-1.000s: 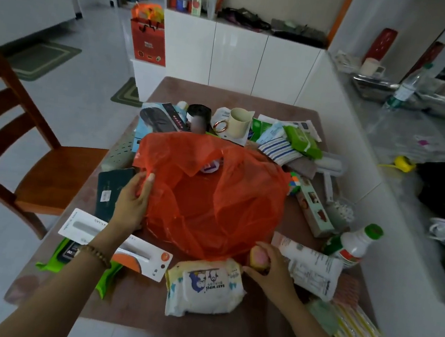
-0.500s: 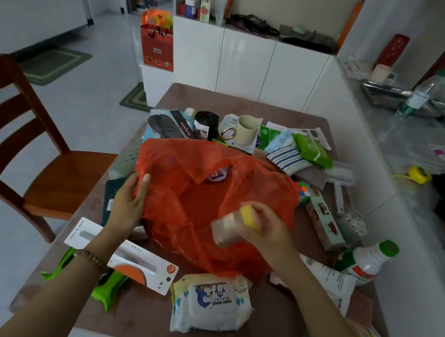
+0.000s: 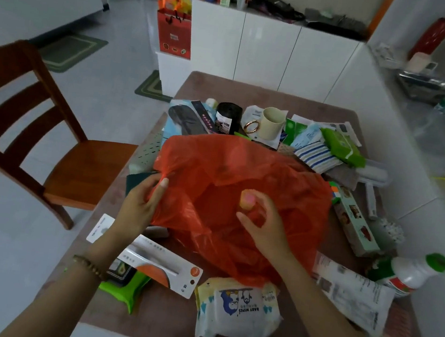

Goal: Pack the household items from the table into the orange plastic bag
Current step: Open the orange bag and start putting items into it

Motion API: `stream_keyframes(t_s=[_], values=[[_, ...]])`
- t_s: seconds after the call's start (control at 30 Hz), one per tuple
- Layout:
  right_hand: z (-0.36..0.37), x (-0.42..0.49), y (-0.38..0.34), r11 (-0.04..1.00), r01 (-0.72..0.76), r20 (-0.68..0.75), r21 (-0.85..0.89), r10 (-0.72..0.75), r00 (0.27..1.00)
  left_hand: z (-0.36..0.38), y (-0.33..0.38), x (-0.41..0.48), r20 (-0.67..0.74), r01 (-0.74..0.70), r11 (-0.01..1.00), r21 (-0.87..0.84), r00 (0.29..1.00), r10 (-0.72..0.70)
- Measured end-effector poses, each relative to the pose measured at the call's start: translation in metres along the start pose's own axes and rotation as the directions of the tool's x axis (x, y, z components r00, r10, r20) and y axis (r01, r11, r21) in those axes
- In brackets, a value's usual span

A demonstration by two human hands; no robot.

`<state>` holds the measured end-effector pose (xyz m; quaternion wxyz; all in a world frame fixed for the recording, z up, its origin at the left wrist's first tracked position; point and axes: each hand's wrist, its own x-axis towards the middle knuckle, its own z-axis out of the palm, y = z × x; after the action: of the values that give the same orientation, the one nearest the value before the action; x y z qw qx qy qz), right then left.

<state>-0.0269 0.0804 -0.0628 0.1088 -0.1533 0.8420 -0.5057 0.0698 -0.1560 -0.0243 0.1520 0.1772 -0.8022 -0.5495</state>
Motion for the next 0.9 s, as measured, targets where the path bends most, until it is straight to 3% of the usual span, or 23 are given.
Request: stream_keyframes(t_s=[0.1,0.17,0.2,0.27,0.33,0.47,0.7,0.83,0.9], values=[[-0.006,-0.083,0.004,0.998,-0.048,-0.118,-0.048,0.042,0.992,-0.005,-0.01,-0.005,0.037,-0.021,0.999,0.035,0.999,0.02],[-0.007,-0.119,0.021,0.963,-0.268,-0.289,-0.007,0.255,0.923,-0.005,-0.01,-0.008,0.044,-0.036,0.999,0.008,0.998,0.036],[-0.005,-0.13,0.027,0.91,-0.415,-0.295,0.009,0.399,0.868,-0.005,-0.009,-0.009,0.046,-0.043,0.999,0.0,0.998,0.043],[0.002,-0.141,0.033,0.763,-0.628,-0.14,0.154,0.646,0.75,-0.005,-0.008,-0.01,0.061,-0.049,0.999,-0.012,0.997,0.05],[0.011,-0.142,0.029,0.661,-0.713,0.029,0.233,0.728,0.685,-0.005,-0.006,-0.01,0.1,-0.04,0.998,-0.038,0.994,0.044],[0.017,-0.13,0.032,0.611,-0.739,-0.015,0.284,0.774,0.633,-0.004,-0.009,-0.009,0.182,-0.051,0.997,-0.058,0.981,0.061],[0.024,-0.152,0.021,0.628,-0.675,0.079,0.387,0.707,0.703,-0.008,-0.017,-0.009,0.272,0.013,0.992,-0.127,0.962,0.022],[0.005,-0.155,-0.018,0.74,-0.576,0.108,0.348,0.578,0.809,-0.014,-0.021,-0.004,0.255,-0.03,0.989,-0.143,0.965,0.066],[-0.012,-0.149,-0.04,0.731,-0.5,0.114,0.464,0.511,0.852,-0.017,-0.022,0.001,0.246,-0.032,0.986,-0.166,0.966,0.073]])
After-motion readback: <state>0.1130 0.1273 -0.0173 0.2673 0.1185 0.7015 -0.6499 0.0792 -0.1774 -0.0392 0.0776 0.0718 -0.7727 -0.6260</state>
